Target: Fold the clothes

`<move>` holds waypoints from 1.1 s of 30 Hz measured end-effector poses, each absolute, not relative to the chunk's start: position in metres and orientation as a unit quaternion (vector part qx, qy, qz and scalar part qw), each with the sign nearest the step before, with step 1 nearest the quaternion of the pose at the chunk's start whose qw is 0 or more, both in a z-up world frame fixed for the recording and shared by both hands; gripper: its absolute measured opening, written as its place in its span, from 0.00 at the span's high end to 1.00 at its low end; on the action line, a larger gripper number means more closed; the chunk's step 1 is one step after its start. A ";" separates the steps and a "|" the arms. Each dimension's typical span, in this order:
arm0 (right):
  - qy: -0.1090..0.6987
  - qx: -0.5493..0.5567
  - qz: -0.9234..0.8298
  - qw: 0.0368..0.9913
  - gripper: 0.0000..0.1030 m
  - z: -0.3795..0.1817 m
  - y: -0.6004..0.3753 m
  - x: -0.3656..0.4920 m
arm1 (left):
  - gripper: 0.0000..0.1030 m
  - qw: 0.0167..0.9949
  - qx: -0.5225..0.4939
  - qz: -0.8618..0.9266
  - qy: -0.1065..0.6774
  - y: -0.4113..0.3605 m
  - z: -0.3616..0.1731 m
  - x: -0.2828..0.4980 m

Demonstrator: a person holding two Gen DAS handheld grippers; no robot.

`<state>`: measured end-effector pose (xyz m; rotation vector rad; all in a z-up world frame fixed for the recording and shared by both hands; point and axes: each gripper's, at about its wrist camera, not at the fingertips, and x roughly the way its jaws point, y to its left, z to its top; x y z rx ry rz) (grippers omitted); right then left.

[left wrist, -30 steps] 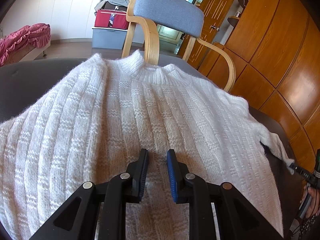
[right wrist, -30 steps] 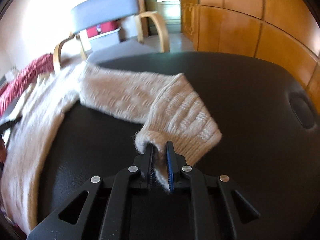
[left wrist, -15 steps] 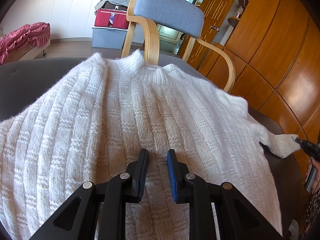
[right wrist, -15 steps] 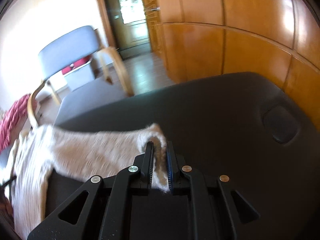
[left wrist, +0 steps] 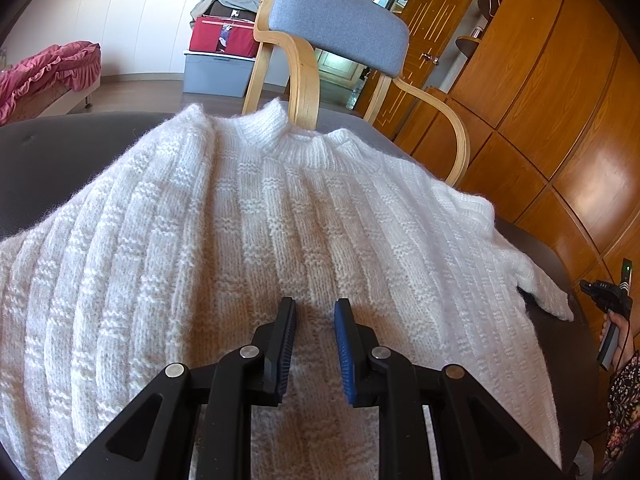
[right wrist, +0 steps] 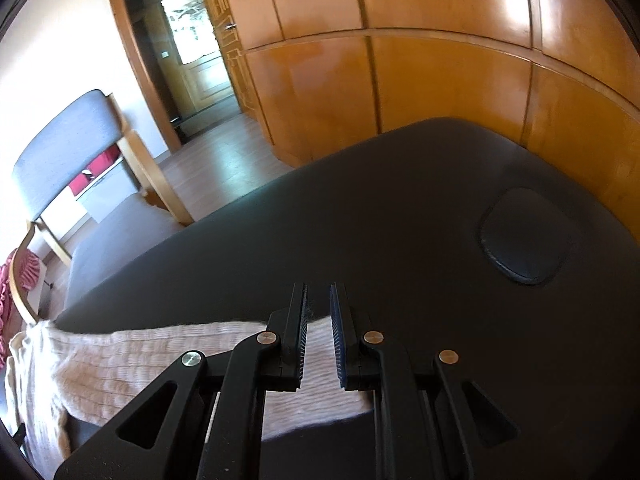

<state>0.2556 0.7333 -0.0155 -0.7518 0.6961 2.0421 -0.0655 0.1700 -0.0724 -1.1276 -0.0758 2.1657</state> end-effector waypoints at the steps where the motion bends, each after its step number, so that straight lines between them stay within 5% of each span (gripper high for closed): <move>1: 0.281 -0.299 0.813 0.412 0.88 -0.017 0.734 0.257 | 0.82 0.343 -0.434 0.833 -0.029 0.169 -0.072 -0.066; 11: 0.267 -0.370 0.826 0.332 0.87 -0.060 0.701 0.207 | 0.82 0.344 -0.434 0.832 -0.030 0.169 -0.073 -0.067; 19: 0.170 -0.405 0.802 0.405 0.91 -0.071 0.714 0.196 | 0.82 0.344 -0.434 0.832 -0.029 0.169 -0.073 -0.068; 26: 0.191 -0.399 0.781 0.440 0.87 -0.059 0.718 0.184 | 0.81 0.343 -0.433 0.833 -0.027 0.172 -0.072 -0.067; 33: 0.156 -0.360 0.876 0.282 0.87 -0.018 0.617 0.100 | 0.81 0.349 -0.434 0.830 -0.027 0.171 -0.072 -0.068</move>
